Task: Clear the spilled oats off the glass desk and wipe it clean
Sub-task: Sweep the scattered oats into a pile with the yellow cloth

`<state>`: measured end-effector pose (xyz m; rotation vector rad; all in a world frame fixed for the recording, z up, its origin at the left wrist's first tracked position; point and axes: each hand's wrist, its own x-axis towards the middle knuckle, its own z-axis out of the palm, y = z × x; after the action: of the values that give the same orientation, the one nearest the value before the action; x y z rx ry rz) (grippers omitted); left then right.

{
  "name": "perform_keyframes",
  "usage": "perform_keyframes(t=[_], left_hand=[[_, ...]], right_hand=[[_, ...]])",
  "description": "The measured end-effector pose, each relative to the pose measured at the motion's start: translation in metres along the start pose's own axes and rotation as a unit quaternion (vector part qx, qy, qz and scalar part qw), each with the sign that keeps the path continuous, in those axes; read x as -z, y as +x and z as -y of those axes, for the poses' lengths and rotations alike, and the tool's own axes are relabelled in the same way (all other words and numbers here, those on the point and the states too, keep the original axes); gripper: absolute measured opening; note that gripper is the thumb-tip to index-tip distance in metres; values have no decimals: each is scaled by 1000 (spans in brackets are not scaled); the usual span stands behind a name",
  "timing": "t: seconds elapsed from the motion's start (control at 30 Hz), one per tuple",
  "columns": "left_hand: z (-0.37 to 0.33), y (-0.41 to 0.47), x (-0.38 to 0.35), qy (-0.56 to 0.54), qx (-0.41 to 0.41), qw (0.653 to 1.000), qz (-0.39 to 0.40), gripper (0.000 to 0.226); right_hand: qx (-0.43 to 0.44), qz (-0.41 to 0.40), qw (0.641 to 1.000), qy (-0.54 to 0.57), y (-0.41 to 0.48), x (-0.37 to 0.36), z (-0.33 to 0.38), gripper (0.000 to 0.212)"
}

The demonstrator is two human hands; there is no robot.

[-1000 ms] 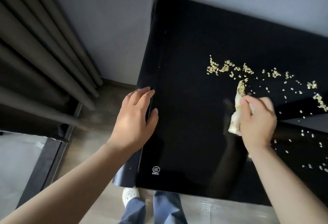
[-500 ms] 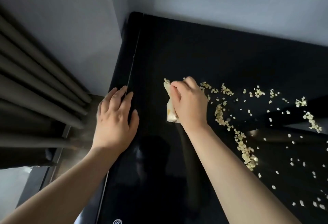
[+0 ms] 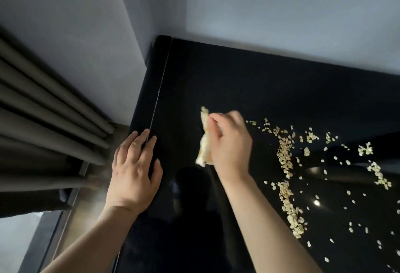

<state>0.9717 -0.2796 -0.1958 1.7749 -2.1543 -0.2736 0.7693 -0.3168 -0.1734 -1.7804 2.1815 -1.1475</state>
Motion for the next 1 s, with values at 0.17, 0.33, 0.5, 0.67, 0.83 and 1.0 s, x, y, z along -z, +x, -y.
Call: perform_keyframes(t=[0.17, 0.33, 0.5, 0.67, 0.83, 1.0], left_hand=[[0, 1, -1, -3, -5, 1000, -2, 50], [0, 1, 0, 6, 4, 1000, 26, 52], [2, 2, 0, 9, -1, 999, 40, 54], [3, 3, 1, 16, -6, 999, 50, 55], [3, 3, 0, 12, -9, 999, 48, 55], [3, 3, -2, 18, -16, 999, 46, 55]], right_hand=[[37, 50, 996, -64, 28, -40, 3, 7], [-25, 6, 991, -128, 35, -6, -38, 7], [-172, -52, 961, -209, 20, 49, -85, 12], [-153, -129, 967, -156, 9, 56, -52, 12], [-76, -27, 987, -135, 9, -3, -8, 8], [-85, -59, 980, -170, -1, -1, -35, 9]])
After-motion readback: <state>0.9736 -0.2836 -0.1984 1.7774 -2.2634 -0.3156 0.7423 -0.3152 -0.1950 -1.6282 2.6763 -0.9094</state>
